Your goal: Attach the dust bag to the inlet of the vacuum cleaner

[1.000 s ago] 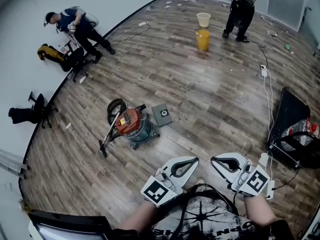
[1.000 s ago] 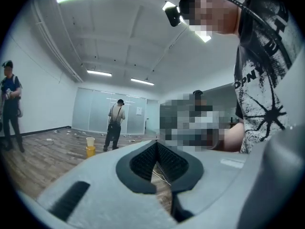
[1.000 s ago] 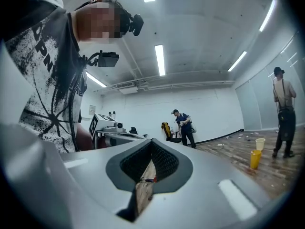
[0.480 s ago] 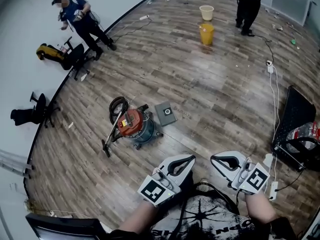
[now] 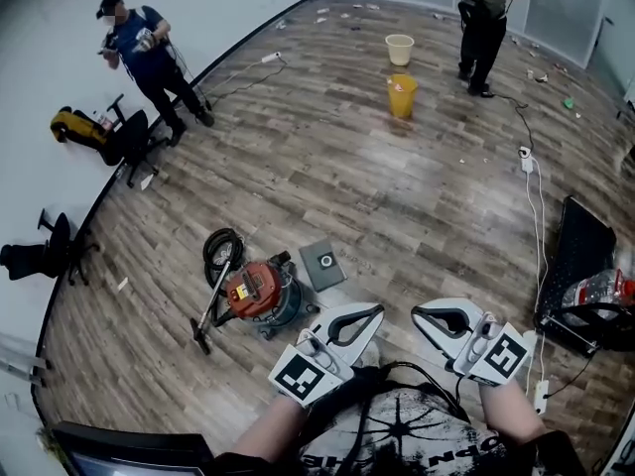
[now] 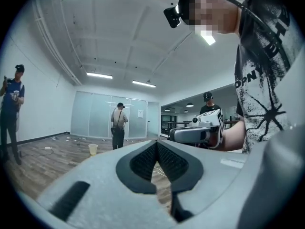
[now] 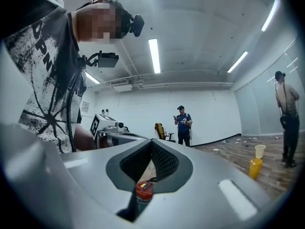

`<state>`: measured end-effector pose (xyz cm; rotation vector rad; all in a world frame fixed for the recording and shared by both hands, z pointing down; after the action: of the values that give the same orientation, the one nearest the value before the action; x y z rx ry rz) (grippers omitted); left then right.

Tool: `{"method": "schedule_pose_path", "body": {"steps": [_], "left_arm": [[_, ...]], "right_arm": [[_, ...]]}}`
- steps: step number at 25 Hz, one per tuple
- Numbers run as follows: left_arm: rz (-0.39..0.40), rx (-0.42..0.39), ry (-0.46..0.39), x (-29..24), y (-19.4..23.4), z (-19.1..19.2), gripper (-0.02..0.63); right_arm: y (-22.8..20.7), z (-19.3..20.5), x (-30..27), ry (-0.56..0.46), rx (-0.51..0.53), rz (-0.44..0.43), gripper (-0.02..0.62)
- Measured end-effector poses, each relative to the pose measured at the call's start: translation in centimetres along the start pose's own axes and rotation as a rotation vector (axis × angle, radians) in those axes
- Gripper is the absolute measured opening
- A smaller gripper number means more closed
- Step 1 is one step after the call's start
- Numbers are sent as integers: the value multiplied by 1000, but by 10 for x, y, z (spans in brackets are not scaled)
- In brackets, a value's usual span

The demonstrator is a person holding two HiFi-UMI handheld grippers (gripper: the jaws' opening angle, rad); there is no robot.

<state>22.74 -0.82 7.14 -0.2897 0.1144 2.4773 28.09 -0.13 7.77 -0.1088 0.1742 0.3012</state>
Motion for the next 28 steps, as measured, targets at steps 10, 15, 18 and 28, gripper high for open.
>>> {"method": "schedule_pose_path", "body": {"steps": [10, 15, 18, 28], "left_arm": [[24, 17, -67, 3, 72, 3, 0], [44, 26, -81, -3, 90, 1, 0], [27, 43, -68, -14, 105, 4, 0], [-142, 98, -28, -84, 195, 1, 0]], "right_arm": [[-34, -20, -58, 13, 12, 40, 8], [-55, -29, -72, 20, 26, 59, 8], [-77, -21, -79, 45, 17, 40, 8], [-187, -27, -128, 50, 22, -184, 8]]}}
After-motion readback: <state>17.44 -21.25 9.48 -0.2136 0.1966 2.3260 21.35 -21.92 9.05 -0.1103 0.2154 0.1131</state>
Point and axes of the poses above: the fingertips, and each gripper's own axes: x backward along the fingers, y to its left, z out of its underside, the point moved 1 cm from there along x, backward along the fingers, and after that the axes turned 14 degrees about y, right-handed, at the moved point
